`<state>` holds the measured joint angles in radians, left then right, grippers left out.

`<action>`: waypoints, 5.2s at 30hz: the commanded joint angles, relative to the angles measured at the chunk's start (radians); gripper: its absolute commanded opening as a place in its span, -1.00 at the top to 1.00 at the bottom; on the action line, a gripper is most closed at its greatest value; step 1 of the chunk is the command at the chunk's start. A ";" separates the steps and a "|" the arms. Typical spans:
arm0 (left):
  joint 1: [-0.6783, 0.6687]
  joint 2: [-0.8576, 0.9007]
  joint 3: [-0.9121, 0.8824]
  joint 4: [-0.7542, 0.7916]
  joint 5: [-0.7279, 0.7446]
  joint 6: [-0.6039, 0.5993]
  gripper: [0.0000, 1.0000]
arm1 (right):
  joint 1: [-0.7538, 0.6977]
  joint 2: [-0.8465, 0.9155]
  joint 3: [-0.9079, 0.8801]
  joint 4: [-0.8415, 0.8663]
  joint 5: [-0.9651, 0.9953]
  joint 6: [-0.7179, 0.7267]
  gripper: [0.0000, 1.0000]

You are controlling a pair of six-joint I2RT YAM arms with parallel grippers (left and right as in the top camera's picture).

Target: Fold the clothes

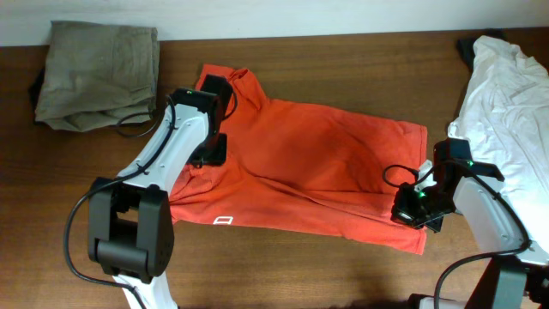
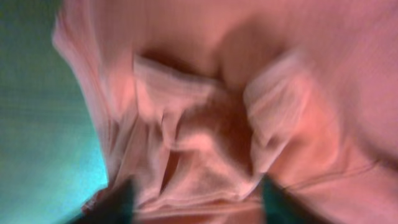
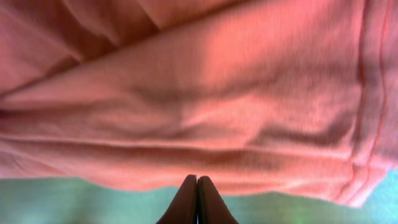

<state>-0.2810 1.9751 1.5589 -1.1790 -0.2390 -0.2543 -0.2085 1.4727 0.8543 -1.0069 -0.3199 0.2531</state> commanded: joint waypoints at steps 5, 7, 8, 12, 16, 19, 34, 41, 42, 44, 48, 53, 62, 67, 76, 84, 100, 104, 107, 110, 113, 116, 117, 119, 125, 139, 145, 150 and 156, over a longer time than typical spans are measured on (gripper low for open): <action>0.003 0.007 -0.199 0.079 0.077 -0.093 0.98 | 0.006 -0.006 -0.099 0.088 0.008 0.042 0.92; 0.007 0.007 -0.291 0.175 0.078 -0.100 0.99 | 0.006 -0.006 -0.135 0.139 0.045 0.126 0.92; 0.025 0.007 -0.331 0.203 0.073 -0.136 0.98 | 0.006 -0.006 -0.151 0.153 0.052 0.152 0.92; 0.173 0.007 -0.384 0.232 0.074 -0.161 0.99 | 0.005 -0.006 -0.215 0.204 0.145 0.261 0.92; 0.321 0.007 -0.386 0.201 0.075 -0.220 0.99 | 0.005 -0.006 -0.221 0.237 0.190 0.306 0.92; 0.352 -0.002 -0.386 0.156 0.074 -0.327 0.99 | 0.004 -0.006 -0.218 0.244 0.218 0.343 0.93; 0.208 -0.296 -0.202 0.798 0.397 -0.039 -0.98 | 0.006 0.032 0.472 -0.176 0.109 0.027 -0.97; 0.166 0.415 0.602 0.473 0.337 -0.101 -0.88 | 0.007 0.107 0.471 -0.240 0.109 -0.021 -0.97; 0.166 0.432 0.608 0.465 0.285 -0.121 -0.79 | 0.007 0.107 0.471 -0.245 0.109 -0.038 -0.97; 0.166 0.446 0.608 0.449 0.259 -0.217 -0.52 | 0.007 0.107 0.471 -0.245 0.113 -0.066 -0.97; 0.166 0.475 0.608 0.409 0.274 -0.439 -0.54 | 0.007 0.107 0.471 -0.243 0.113 -0.066 -0.97; 0.172 0.543 0.608 0.521 0.356 -0.494 -0.68 | 0.007 0.107 0.471 -0.273 0.114 -0.093 -0.97; 0.232 0.628 0.607 0.639 0.423 -0.516 -0.61 | 0.007 0.107 0.471 -0.307 0.114 -0.093 -0.97; 0.256 0.629 0.607 0.708 0.443 -0.516 -0.06 | 0.007 0.107 0.471 -0.272 0.113 -0.091 -0.99; 0.255 0.629 0.607 0.722 0.435 -0.477 0.99 | 0.007 0.115 0.503 0.156 0.092 -0.093 -0.87; 0.245 0.630 0.607 0.642 0.434 -0.289 0.92 | 0.013 0.634 0.712 0.272 0.095 -0.168 -0.24; 0.258 0.557 0.716 0.503 0.610 -0.195 0.99 | 0.016 0.752 0.994 0.019 0.205 -0.159 0.93; 0.313 0.465 0.721 0.360 0.608 -0.150 0.99 | 0.010 0.751 1.094 -0.141 0.227 -0.090 0.92; 0.386 0.404 0.721 0.159 0.530 -0.089 0.99 | -0.021 0.740 1.134 -0.233 0.227 -0.079 0.92; 0.457 0.374 0.721 -0.019 0.531 -0.027 0.99 | -0.050 0.733 1.134 -0.297 0.227 -0.080 0.92; 0.483 0.372 0.721 -0.175 0.531 0.010 1.00 | -0.071 0.721 1.134 -0.354 0.227 -0.061 0.92; 0.484 0.359 0.721 -0.309 0.535 0.068 1.00 | -0.074 0.647 1.134 -0.425 0.220 -0.045 0.92; 0.484 0.353 0.721 -0.340 0.534 0.090 1.00 | -0.073 0.626 1.134 -0.463 0.220 -0.043 0.92; 0.487 0.348 0.721 -0.376 0.502 0.100 1.00 | -0.073 0.591 1.134 -0.552 0.219 -0.023 0.92; 0.487 0.347 0.721 -0.461 0.438 0.140 1.00 | -0.014 0.363 0.969 -0.581 0.225 -0.008 0.92; 0.487 0.150 0.396 -0.503 0.317 0.151 0.99 | -0.016 0.291 0.475 -0.376 0.355 0.122 0.92; 0.487 0.150 0.196 -0.445 0.237 0.135 1.00 | -0.014 0.291 0.337 -0.311 0.314 0.123 0.92; 0.492 0.150 0.192 -0.449 0.119 0.046 -0.33 | -0.016 0.291 0.316 -0.267 0.313 0.122 -0.97; 0.492 0.150 0.210 -0.407 0.113 0.046 -0.20 | -0.016 0.291 0.419 -0.288 0.247 0.089 -0.98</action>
<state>0.2047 2.1437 1.7569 -1.6032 -0.1207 -0.1982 -0.2207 1.7721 1.2167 -1.2846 -0.0078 0.3656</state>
